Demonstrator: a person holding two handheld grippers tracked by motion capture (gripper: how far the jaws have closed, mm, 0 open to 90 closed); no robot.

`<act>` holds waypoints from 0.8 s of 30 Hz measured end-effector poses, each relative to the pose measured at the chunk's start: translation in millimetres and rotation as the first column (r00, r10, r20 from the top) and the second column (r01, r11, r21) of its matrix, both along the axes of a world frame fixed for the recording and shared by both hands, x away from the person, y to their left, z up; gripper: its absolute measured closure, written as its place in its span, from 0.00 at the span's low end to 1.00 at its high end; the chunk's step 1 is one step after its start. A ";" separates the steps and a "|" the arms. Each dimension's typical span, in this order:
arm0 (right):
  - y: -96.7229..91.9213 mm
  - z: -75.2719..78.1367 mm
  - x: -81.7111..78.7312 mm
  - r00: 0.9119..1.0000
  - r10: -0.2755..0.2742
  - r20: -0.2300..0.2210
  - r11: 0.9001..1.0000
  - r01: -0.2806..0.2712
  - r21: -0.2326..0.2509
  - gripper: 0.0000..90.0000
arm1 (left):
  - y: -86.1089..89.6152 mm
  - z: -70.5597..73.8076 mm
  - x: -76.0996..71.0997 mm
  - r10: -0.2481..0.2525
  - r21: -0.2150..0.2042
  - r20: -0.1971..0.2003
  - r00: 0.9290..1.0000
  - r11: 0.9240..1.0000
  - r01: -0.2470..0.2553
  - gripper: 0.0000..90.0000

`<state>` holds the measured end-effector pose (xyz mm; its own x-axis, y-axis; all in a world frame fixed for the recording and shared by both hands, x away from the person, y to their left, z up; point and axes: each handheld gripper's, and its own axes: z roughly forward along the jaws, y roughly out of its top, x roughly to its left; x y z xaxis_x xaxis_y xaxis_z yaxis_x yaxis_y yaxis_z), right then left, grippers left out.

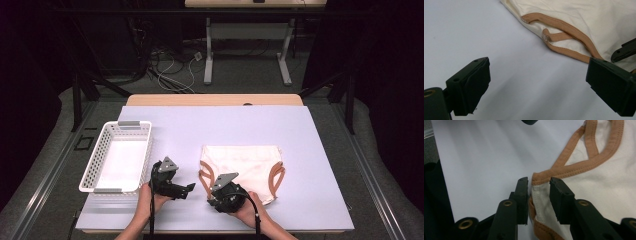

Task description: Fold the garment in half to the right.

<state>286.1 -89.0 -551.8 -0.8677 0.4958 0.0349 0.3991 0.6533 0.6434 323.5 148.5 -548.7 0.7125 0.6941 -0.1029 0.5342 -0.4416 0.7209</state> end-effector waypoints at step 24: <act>-4.7 -0.5 2.0 0.998 -0.060 -0.012 0.997 0.061 0.051 0.97 | 0.3 1.2 0.0 -0.004 -0.048 -0.012 1.000 0.999 0.003 0.07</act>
<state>288.1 -93.7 -552.3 -0.8356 0.5448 0.0707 0.4440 0.5938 0.6710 323.4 148.8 -547.5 0.7134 0.6858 -0.1443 0.5413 -0.4084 0.7350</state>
